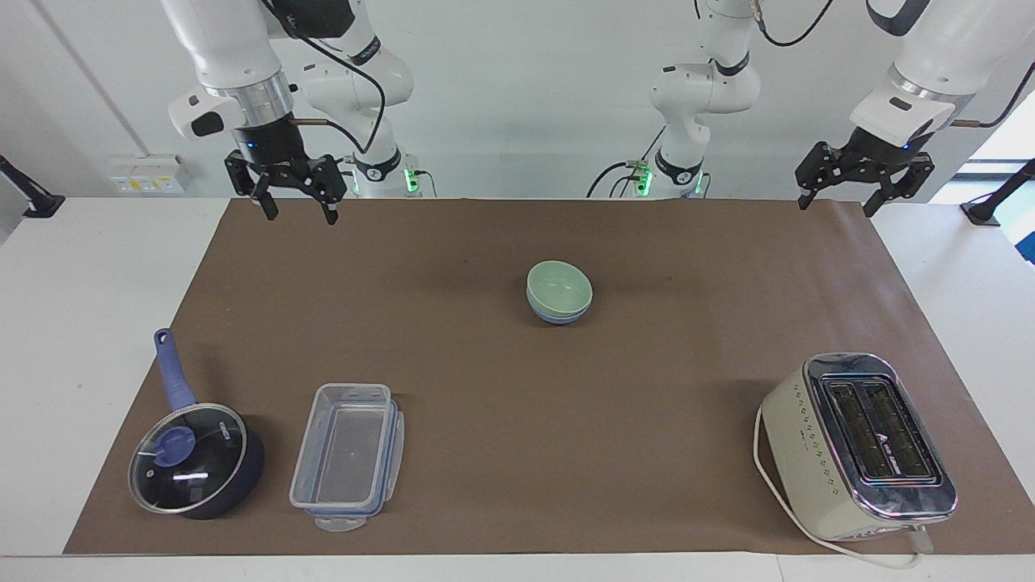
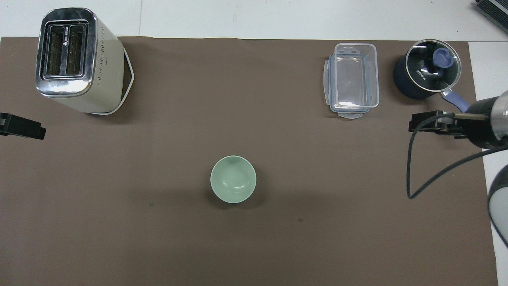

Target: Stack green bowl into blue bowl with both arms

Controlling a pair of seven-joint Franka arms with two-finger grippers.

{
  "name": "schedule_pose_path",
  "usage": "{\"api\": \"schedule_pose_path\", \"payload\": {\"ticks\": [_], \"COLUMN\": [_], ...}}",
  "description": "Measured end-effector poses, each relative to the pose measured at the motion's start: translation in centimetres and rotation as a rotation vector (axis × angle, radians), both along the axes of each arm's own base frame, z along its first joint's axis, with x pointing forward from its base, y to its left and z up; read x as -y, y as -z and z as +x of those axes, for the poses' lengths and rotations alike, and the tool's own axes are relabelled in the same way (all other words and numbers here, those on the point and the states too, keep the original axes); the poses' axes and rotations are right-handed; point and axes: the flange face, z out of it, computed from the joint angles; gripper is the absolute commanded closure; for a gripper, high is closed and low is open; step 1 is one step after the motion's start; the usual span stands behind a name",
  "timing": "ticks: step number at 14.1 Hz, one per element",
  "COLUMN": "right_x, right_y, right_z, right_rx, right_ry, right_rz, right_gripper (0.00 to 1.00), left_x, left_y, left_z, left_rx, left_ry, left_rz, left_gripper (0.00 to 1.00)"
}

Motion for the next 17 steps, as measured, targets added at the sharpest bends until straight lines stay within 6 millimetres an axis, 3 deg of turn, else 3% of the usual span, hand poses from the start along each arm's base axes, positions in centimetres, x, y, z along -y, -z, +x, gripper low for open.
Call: {"api": "schedule_pose_path", "payload": {"ticks": [4, 7, 17], "right_x": [2.9, 4.2, 4.3], "right_y": [-3.2, -3.0, -3.3], "right_z": [-1.8, -2.1, -2.7], "right_rx": [-0.016, -0.041, -0.079], "right_ry": [-0.010, -0.001, -0.113], "right_rz": [-0.006, -0.005, -0.032], "right_gripper": [0.00, 0.00, 0.00], "left_x": [0.0, 0.1, 0.2], "left_y": [0.0, 0.0, 0.1], "left_z": [0.0, 0.0, 0.0], "left_rx": [0.000, 0.000, -0.002], "left_ry": [0.001, 0.002, 0.006], "left_rz": [0.000, 0.000, 0.000], "left_gripper": [0.00, 0.00, 0.00]}}
